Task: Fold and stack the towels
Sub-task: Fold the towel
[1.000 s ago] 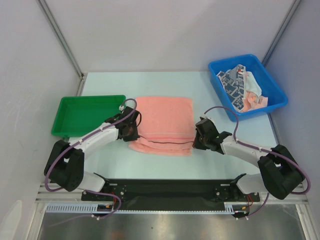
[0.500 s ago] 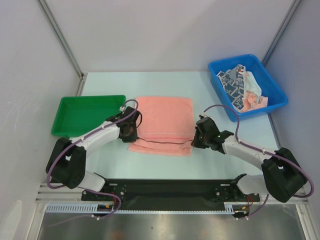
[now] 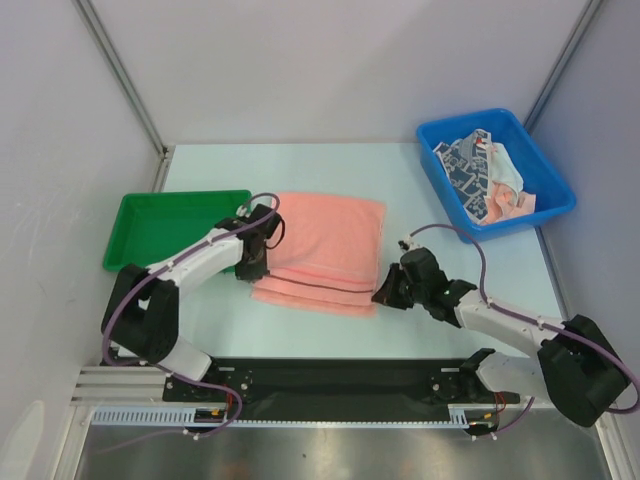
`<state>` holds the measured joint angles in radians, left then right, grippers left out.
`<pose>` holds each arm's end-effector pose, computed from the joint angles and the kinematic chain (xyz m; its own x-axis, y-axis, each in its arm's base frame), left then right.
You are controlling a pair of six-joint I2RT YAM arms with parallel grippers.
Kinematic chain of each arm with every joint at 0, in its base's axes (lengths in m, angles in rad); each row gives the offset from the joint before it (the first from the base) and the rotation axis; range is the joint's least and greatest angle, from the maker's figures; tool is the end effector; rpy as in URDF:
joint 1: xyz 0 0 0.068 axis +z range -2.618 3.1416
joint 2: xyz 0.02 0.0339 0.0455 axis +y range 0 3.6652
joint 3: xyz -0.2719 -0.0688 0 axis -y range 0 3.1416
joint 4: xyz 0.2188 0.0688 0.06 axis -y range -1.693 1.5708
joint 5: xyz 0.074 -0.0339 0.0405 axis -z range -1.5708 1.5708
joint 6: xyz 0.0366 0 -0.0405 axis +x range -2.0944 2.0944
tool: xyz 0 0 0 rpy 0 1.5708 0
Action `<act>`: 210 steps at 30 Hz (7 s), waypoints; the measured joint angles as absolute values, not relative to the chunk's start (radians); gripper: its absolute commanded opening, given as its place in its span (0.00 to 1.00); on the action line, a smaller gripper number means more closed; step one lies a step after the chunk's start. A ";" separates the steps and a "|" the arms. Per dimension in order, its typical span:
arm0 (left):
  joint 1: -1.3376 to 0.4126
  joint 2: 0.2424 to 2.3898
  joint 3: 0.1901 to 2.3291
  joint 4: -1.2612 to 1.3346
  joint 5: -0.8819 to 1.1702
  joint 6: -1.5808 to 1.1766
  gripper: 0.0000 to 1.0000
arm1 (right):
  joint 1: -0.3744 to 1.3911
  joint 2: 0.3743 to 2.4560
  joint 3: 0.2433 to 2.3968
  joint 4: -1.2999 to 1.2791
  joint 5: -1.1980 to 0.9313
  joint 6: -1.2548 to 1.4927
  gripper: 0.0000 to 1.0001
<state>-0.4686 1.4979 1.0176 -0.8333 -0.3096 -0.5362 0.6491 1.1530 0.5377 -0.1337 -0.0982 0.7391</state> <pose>0.2278 -0.1028 0.2315 -0.9262 -0.0765 -0.3692 -0.1305 0.9838 0.1234 0.1602 0.1261 0.2095 -0.8447 0.2006 -0.4963 -0.1215 0.8311 0.5427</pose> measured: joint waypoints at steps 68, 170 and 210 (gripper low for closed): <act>-0.609 1.413 0.766 -0.769 -0.039 -0.611 0.00 | 0.454 0.904 0.325 -0.314 -0.181 0.708 0.00; -0.209 2.262 1.895 -0.886 0.109 0.114 0.61 | 0.157 2.394 1.917 -0.644 -0.625 0.025 0.00; -0.209 2.269 1.844 -0.783 0.261 -0.036 0.25 | 0.133 2.336 1.861 -0.649 -0.492 -0.001 0.00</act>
<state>-0.2089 2.2688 1.8439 -0.7826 0.2611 -0.0364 0.1329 2.3363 1.8614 -0.6491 -0.4923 -0.0013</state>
